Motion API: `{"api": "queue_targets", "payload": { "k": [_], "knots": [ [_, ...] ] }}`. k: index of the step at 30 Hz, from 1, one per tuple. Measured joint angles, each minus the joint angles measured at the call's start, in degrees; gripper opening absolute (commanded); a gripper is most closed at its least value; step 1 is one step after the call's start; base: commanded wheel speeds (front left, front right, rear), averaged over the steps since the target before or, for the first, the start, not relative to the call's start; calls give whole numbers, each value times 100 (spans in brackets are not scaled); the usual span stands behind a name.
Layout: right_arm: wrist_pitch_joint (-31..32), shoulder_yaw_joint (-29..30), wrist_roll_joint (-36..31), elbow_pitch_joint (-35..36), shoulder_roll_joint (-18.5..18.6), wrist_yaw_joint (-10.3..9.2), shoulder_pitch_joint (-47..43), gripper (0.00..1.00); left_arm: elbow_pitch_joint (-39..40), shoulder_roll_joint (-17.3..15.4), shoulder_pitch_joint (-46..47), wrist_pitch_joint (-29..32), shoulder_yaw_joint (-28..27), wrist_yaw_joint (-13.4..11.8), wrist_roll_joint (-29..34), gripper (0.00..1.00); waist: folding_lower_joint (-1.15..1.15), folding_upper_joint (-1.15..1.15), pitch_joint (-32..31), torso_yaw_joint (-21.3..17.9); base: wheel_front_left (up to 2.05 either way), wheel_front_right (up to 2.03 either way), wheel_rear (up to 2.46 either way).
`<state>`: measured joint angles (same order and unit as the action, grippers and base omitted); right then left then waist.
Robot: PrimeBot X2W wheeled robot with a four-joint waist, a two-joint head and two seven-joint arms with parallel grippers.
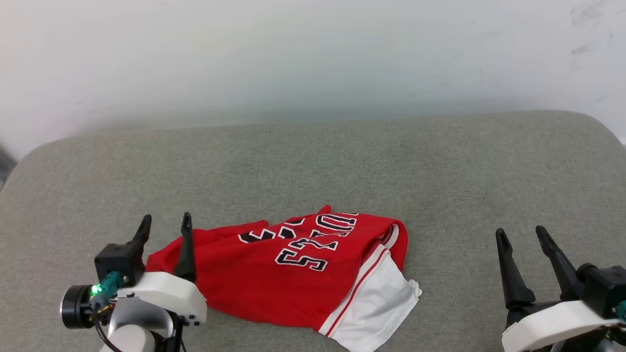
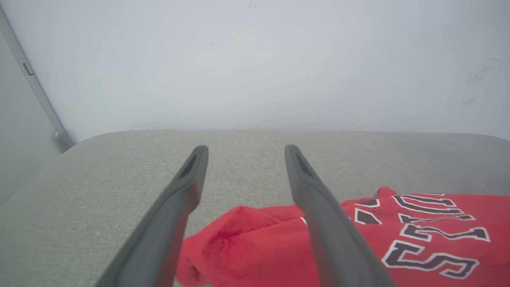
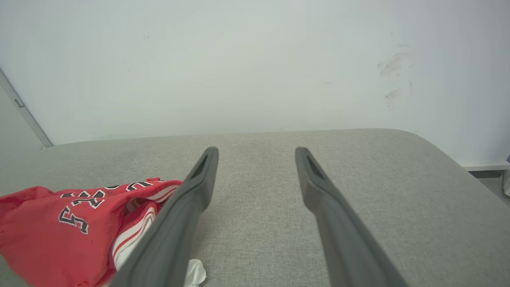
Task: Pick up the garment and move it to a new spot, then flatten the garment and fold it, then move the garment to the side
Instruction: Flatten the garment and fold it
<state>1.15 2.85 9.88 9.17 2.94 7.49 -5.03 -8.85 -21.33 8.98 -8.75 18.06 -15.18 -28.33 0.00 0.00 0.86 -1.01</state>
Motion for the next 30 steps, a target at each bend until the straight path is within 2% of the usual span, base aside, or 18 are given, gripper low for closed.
{"api": "queue_targets", "payload": {
  "k": [8,16,21,30],
  "knots": [
    [111,-30,-82,90,0,0,-98,100,643,141,-375,-193,316,-151,243,100,0,0,-232,7,0,0,0],
    [138,-49,-82,137,0,0,-120,100,982,222,-588,209,749,-140,291,100,0,0,-280,5,0,0,0],
    [133,-52,-79,135,0,0,-135,100,1042,287,-438,692,1209,221,269,100,0,0,-258,-11,0,0,0],
    [137,-67,-18,104,0,1,-133,100,756,579,336,1925,2332,1141,238,100,0,0,-88,-133,0,0,0]
  ]
}}
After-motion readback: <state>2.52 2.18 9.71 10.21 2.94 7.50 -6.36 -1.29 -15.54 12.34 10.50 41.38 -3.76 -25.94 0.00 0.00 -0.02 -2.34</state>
